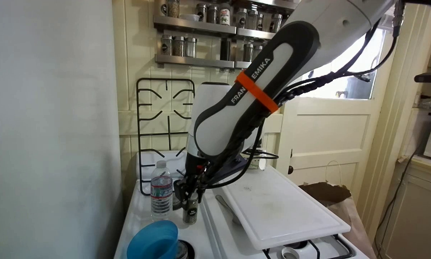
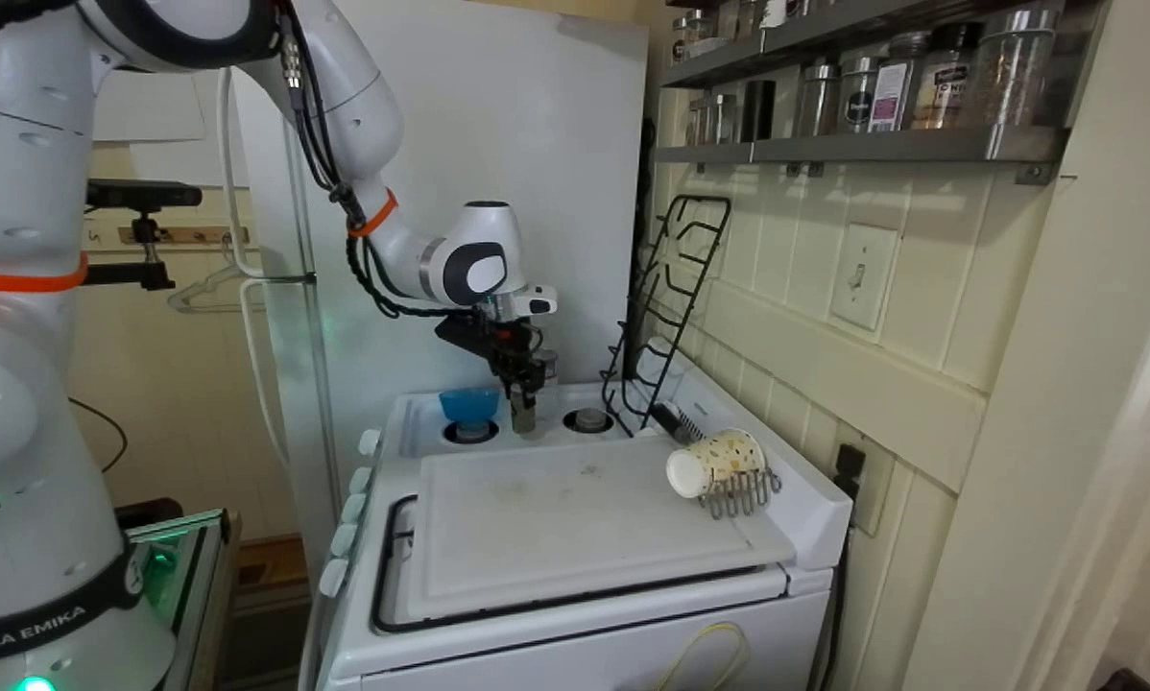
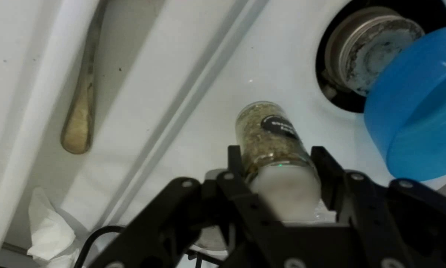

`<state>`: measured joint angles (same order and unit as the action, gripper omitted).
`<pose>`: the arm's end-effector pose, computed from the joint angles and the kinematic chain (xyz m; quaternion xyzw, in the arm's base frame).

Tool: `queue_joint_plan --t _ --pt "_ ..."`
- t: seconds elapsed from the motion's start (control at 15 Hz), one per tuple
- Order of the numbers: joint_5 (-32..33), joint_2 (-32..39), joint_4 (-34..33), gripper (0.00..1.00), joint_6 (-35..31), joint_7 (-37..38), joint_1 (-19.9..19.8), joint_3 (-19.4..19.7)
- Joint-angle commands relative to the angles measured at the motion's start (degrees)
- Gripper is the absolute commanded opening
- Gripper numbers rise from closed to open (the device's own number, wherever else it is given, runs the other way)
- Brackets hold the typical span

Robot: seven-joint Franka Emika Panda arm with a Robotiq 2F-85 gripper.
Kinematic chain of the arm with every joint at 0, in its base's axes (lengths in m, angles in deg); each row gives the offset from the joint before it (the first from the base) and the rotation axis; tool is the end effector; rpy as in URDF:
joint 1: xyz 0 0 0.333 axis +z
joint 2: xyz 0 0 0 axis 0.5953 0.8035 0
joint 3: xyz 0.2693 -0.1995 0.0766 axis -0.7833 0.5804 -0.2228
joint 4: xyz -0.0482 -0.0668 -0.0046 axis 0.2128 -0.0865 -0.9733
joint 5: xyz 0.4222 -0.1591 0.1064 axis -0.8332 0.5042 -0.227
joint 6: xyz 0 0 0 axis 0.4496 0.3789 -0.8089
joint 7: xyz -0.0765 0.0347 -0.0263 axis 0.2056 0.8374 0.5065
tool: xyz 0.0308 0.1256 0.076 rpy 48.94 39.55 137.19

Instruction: Remove the bottle from the blue bowl, then move the blue bowl to the left, then move the bottle at the right to the left

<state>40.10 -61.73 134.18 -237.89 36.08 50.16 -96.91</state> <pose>0.5650 0.2553 0.1929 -0.9769 -0.1871 -0.1017 0.0158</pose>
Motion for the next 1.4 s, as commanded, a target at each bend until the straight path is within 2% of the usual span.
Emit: queue_joint_plan --t 0.0,0.4,0.47,0.73,0.8,1.0,1.07,1.27,1.33 --pt "1.39 2.87 -3.21 0.24 1.32 1.19 2.07 1.41" --pt "0.67 5.11 -4.79 0.24 1.89 0.95 3.06 2.12" --pt "0.67 5.13 -4.79 0.7 1.88 0.99 3.19 2.25" --pt "-0.29 2.8 -4.05 0.96 2.39 -0.03 2.62 1.75" --pt "-0.76 1.72 -3.76 1.0 3.26 -0.49 2.27 1.48" --pt "-5.44 -3.8 -1.47 1.0 8.0 -3.83 -0.46 -0.69" --pt "-8.74 -6.04 -0.63 1.0 11.12 -7.03 -2.02 -1.97" --pt "-13.91 -14.28 2.31 1.0 24.0 -13.27 -4.23 -1.32" --pt "-11.32 -17.35 3.94 1.0 27.88 -9.36 -4.46 0.74"
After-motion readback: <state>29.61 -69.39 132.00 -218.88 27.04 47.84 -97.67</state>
